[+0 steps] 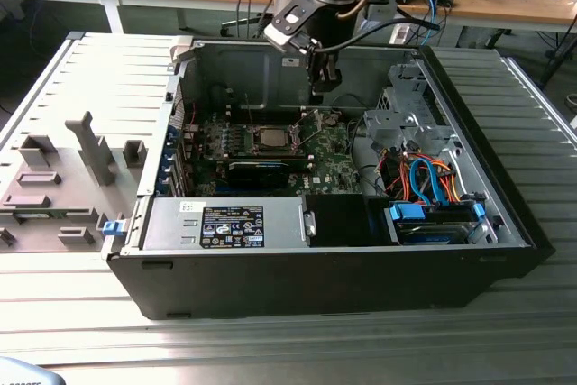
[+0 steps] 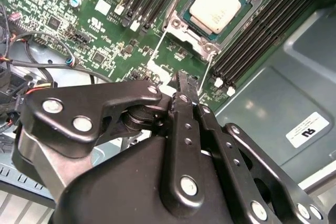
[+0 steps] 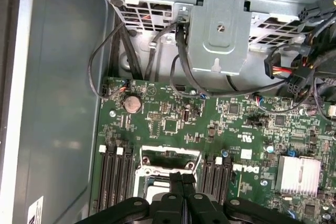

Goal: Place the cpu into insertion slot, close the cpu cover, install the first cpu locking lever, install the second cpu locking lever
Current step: 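Close the cpu cover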

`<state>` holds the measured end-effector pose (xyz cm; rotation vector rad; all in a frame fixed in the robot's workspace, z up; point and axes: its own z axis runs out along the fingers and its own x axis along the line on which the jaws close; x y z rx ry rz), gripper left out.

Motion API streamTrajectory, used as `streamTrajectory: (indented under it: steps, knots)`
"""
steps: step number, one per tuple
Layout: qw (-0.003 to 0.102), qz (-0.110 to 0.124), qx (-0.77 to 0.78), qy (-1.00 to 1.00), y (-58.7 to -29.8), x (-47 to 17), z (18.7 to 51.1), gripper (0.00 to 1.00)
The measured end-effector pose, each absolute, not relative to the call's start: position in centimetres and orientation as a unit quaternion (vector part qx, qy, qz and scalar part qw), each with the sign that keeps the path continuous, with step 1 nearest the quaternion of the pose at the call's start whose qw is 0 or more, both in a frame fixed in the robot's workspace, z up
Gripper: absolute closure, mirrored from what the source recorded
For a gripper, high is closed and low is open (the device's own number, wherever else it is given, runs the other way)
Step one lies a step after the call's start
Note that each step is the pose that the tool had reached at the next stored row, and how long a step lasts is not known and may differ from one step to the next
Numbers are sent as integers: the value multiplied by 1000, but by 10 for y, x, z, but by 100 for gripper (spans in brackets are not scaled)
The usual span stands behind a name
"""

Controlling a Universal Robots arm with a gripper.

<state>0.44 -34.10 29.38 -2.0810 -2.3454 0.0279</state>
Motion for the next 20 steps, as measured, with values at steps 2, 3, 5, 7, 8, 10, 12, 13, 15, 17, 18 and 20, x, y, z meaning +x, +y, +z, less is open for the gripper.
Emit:
streamTrajectory:
  steps: [2, 3, 5, 7, 8, 10, 12, 13, 15, 17, 18, 20]
  knots:
    - [3, 9, -665, -747, -341, 6, 292, 89]
    - [3, 9, -665, -746, -341, 8, 292, 89]
    - [3, 9, -666, -746, -341, 13, 290, 89]
    - [3, 9, -666, -746, -341, 20, 287, 89]
    - [3, 9, -666, -746, -341, 21, 285, 89]
    - [3, 9, -666, -746, -341, 24, 283, 89]
    - [3, 9, -666, -746, -341, 26, 281, 89]
    - [3, 9, -666, -746, -341, 26, 280, 89]
    - [3, 9, -666, -745, -341, 27, 279, 89]
    - [3, 9, -666, -745, -341, 27, 277, 89]
    - [3, 9, -666, -746, -341, 28, 276, 89]
    - [3, 9, -666, -746, -341, 29, 275, 89]
